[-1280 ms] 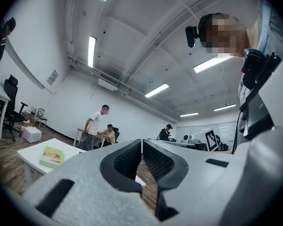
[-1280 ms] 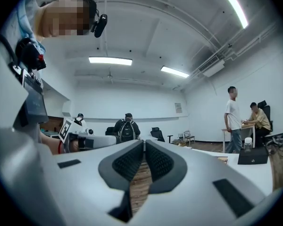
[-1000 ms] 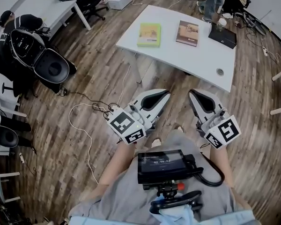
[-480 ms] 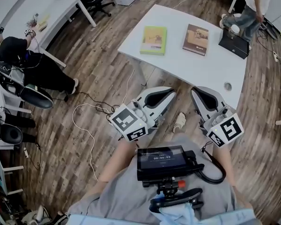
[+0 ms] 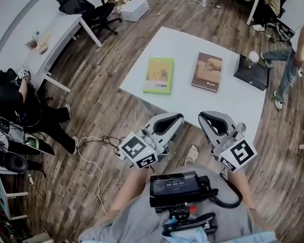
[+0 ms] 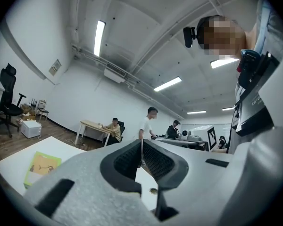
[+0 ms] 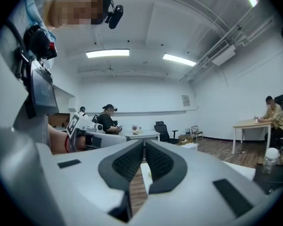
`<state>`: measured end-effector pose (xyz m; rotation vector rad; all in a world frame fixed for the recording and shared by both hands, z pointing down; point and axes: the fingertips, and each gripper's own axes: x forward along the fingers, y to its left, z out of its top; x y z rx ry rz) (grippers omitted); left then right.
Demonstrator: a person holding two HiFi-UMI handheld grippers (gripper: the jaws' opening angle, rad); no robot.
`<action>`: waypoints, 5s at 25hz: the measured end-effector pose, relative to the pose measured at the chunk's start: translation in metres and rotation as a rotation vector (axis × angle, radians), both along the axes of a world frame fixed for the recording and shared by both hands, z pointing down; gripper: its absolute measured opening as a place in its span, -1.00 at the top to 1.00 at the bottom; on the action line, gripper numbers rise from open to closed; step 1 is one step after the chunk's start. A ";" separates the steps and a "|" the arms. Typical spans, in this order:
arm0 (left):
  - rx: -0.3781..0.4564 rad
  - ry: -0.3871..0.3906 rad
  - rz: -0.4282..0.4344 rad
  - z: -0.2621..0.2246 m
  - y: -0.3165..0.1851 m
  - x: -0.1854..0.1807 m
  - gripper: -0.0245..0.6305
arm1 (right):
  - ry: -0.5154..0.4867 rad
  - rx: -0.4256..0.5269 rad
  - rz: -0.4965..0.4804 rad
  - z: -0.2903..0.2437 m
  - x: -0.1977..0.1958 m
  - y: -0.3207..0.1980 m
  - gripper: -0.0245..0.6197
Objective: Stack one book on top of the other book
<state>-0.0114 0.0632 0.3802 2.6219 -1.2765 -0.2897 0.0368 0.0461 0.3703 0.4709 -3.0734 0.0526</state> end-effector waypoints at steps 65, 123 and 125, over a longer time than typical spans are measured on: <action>-0.404 -0.170 -0.087 0.199 -0.219 -0.261 0.37 | 0.277 -0.395 0.359 0.233 -0.199 -0.228 0.36; -0.931 -0.220 -0.087 0.335 -0.223 -0.268 0.18 | 0.413 -0.846 0.410 0.340 -0.204 -0.236 0.32; -0.931 -0.221 -0.084 0.335 -0.224 -0.267 0.18 | 0.408 -0.871 0.392 0.343 -0.208 -0.233 0.32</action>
